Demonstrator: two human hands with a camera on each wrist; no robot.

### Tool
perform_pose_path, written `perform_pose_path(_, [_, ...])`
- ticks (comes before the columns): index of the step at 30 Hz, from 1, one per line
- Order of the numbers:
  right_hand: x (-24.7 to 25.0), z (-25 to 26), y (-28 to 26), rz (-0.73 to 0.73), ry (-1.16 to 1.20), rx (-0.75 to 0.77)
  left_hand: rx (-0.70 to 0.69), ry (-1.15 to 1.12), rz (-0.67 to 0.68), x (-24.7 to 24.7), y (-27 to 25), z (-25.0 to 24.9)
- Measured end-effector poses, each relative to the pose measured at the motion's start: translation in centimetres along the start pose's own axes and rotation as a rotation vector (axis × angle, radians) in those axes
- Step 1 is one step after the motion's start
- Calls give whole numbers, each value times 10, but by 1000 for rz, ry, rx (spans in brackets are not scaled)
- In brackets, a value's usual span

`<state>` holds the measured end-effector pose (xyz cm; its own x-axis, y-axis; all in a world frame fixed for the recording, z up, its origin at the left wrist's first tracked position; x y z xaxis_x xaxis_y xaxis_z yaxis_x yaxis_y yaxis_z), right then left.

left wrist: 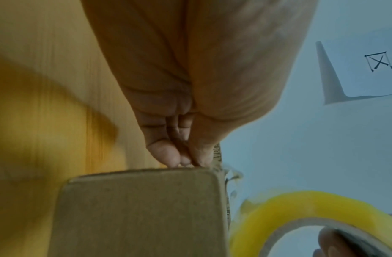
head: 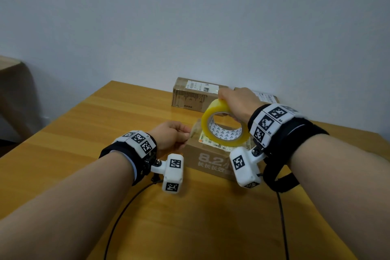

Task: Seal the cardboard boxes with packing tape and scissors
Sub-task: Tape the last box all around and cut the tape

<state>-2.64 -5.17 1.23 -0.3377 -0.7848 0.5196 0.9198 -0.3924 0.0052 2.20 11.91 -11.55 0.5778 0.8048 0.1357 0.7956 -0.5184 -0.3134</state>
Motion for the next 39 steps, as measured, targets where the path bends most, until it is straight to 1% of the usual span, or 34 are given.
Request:
perform_pose_path(4, [1,-1,0,-4,-6,-2,293,87,29,4,-4,20])
perform_pose_path(6, [1,-2,0,-6,-13,-4,373,36,16,3,-9,22])
perform_pose_path(8, [1,-3,0,-10,-21,-5,406,14,4,1,-12,20])
perform_pose_path(11, [2,-2,-1,-8,-21,3,393,24,-2,2,-13,17])
perform_pose_path(18, [1,-2,-1,-3,-28,6,305,-39,80,-2,-15,6])
perform_pose_path(20, [0,-1,0,0,-24,13,314,-72,88,-3,-14,7])
perform_pose_path(27, [0,-3,1,6,-10,7,385,-104,62,3,-11,14])
perform_pose_path(32, [0,-4,0,12,-7,14,386,-170,-7,5,-15,11])
perform_pose_path(36, [1,-4,1,3,-11,14,386,-302,-5,5,-20,9])
perform_pose_path(39, [1,-4,1,-2,-14,11,359,-354,0,4,-20,9])
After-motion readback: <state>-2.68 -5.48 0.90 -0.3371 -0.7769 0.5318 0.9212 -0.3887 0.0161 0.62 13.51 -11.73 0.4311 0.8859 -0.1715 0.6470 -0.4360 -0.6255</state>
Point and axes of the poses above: each hand's wrist, its own y-axis towards the middle knuckle, its own x-axis out of the back of the hand, z = x × y, the point moved 6 cm from there along y, towards the middle knuckle, and after that the axes turned 9 degrees about y, right-handed, at the moved point
